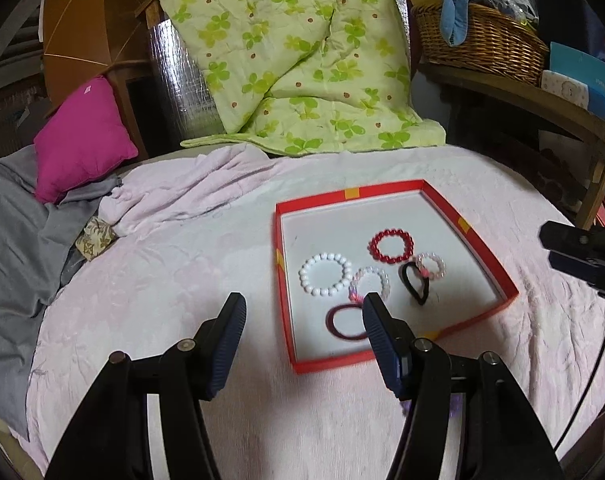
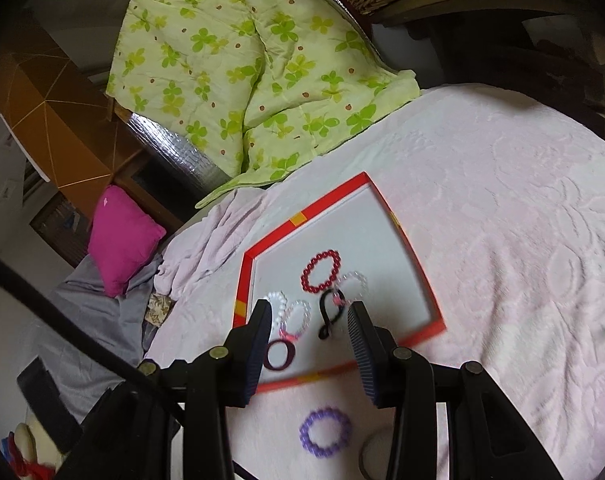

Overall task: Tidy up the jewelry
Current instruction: 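Move both tools back from the tray toward the purple bracelet and silver bangle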

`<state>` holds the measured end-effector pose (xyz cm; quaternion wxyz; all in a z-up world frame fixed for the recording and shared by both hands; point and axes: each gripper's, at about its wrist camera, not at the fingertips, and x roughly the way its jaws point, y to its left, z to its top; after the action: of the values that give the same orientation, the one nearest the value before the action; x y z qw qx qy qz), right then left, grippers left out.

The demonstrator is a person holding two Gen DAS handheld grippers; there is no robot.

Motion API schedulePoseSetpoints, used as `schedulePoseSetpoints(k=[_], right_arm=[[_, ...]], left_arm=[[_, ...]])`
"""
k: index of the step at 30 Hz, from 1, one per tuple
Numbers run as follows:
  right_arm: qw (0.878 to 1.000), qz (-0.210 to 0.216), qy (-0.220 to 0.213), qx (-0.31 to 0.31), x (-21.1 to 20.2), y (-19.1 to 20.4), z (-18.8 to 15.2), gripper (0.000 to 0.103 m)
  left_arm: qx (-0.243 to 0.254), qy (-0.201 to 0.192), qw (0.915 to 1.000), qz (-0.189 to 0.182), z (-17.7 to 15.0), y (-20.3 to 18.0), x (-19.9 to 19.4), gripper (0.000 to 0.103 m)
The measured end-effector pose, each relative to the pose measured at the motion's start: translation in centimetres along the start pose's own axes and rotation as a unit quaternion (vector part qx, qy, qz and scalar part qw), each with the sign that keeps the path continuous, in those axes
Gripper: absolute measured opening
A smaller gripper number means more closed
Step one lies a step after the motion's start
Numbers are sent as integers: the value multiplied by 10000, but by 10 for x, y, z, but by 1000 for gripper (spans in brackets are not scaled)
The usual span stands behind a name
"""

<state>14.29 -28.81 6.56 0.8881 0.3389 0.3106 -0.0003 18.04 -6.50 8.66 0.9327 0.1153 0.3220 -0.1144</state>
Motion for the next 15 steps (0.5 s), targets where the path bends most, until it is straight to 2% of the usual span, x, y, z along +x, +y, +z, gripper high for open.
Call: schedulePoseSetpoints(k=[5, 10, 15], right_arm=[[9999, -131, 49, -58, -25, -21, -20, 44], [9989, -246, 363, 157, -33, -48, -37, 44], [9973, -388, 610, 145, -33, -61, -49, 44]], left_arm=[[-10, 246, 9997, 36, -25, 7, 1, 62], [0, 557, 9984, -117, -56, 5, 1, 62], [115, 726, 9972, -109, -70, 0, 6, 62]])
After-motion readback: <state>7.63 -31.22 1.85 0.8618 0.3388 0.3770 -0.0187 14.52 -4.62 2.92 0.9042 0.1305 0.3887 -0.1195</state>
